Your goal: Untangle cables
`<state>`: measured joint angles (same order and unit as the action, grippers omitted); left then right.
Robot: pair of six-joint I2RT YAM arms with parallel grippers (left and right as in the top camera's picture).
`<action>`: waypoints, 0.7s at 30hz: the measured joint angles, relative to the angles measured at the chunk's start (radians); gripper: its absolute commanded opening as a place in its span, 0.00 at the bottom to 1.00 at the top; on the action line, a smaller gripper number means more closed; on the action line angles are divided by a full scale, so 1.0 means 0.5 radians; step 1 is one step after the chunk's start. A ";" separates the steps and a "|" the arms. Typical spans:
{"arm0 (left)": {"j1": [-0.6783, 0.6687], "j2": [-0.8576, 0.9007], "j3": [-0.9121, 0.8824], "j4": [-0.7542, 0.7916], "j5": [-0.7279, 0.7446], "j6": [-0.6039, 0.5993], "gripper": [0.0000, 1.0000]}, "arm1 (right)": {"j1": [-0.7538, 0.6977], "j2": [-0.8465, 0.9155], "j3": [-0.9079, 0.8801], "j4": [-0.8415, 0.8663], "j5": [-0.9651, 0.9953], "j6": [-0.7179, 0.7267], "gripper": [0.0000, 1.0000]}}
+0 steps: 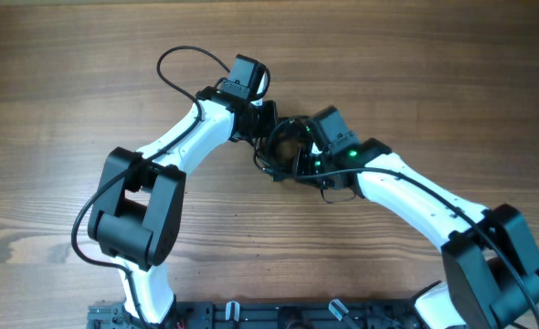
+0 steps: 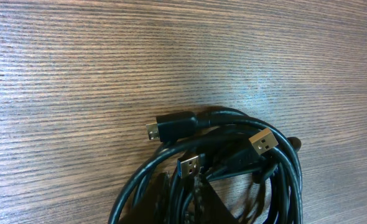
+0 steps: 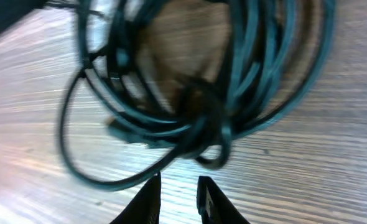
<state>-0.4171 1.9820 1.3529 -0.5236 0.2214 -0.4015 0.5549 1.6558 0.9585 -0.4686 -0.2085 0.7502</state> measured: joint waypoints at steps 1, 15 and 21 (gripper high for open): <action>0.000 0.000 0.001 -0.001 0.000 0.000 0.18 | 0.000 0.008 -0.001 -0.027 0.053 0.018 0.26; 0.000 0.000 0.000 -0.001 0.000 0.000 0.21 | 0.000 0.081 -0.001 0.004 0.270 0.114 0.22; 0.000 0.000 0.000 0.000 0.000 0.000 0.22 | 0.000 0.135 -0.001 0.117 0.279 0.153 0.21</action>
<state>-0.4171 1.9820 1.3529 -0.5236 0.2214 -0.4015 0.5549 1.7233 0.9581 -0.4099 -0.0689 0.8265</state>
